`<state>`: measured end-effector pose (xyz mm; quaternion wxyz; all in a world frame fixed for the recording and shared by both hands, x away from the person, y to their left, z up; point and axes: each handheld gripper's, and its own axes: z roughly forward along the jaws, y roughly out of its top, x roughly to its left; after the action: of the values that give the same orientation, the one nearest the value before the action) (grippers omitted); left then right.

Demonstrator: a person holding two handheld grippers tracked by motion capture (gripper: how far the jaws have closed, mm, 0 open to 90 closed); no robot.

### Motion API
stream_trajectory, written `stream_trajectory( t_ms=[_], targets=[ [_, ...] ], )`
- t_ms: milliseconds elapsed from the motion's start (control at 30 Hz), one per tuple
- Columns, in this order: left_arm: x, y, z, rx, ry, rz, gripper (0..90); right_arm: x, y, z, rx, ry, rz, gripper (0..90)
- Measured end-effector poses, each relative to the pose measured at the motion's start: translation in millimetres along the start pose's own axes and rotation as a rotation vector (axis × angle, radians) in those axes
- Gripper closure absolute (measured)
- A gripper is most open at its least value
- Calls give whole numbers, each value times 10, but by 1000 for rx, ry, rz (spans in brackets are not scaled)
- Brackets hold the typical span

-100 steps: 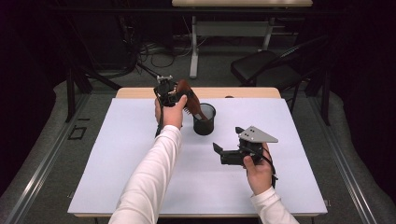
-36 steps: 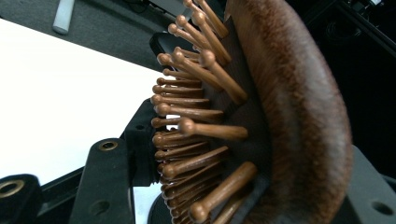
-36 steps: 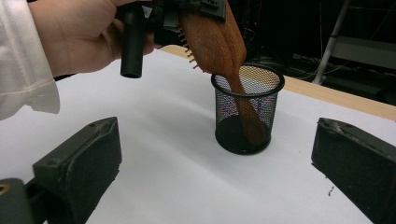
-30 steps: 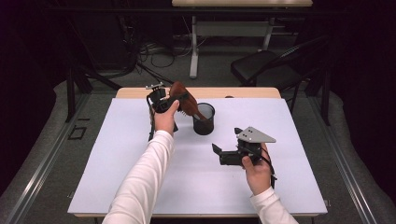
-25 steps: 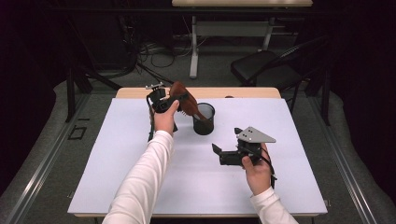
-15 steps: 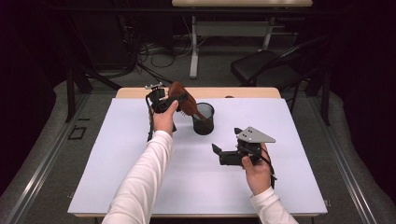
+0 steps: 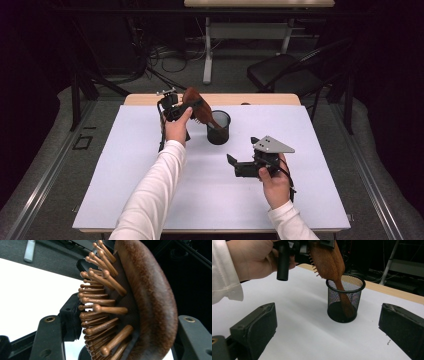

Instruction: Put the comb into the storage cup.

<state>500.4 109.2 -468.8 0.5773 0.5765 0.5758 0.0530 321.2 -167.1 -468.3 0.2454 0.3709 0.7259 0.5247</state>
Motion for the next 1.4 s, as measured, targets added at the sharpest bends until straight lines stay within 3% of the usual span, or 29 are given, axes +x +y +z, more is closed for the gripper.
stream_trajectory(
  t_ms=[533,800,900,1400],
  targets=[
    [-21,11,-6,3,9,12,330,0,0,-1,0,-1,0,18],
    [-54,3,-2,-10,11,46,267,1,-1,2,2,-2,0,18],
    [-62,6,-4,-13,10,42,243,1,-1,2,2,-2,0,18],
    [-77,18,-36,-10,47,70,148,5,-5,7,3,-2,-3,18]
  ],
)
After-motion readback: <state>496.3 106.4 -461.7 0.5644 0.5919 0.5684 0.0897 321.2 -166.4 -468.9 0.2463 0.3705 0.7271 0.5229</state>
